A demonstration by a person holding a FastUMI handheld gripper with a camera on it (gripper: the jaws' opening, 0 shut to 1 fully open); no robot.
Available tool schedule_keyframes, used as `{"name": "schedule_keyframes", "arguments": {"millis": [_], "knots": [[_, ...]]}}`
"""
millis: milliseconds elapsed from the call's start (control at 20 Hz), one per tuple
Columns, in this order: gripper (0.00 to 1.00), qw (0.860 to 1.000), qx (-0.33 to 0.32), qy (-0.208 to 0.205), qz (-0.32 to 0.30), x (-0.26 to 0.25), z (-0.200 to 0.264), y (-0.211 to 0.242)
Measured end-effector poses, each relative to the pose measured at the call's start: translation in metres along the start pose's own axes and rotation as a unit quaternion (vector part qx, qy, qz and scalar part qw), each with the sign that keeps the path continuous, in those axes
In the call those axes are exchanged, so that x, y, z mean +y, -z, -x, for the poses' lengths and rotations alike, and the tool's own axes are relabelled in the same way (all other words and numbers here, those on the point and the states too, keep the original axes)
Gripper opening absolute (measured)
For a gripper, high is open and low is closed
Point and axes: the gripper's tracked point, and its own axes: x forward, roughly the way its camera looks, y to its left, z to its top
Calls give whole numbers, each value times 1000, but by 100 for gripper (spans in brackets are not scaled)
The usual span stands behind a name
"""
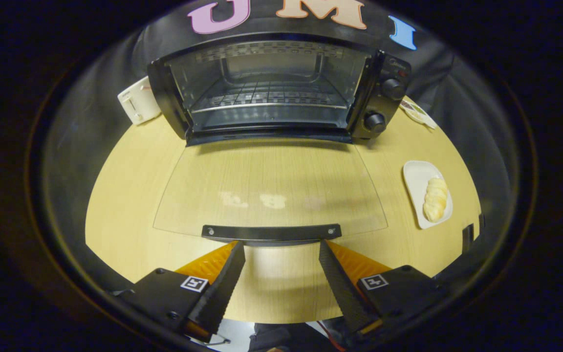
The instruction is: Open the toaster oven, put the food inside, and close the toaster oven door.
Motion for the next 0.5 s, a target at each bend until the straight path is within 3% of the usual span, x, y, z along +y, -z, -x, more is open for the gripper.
{"name": "schedule_keyframes", "arguments": {"millis": [300,500], "knots": [[97,1000,-13,-6,17,7,24,0],[97,999,-48,13,-10,-14,51,-25]]}}
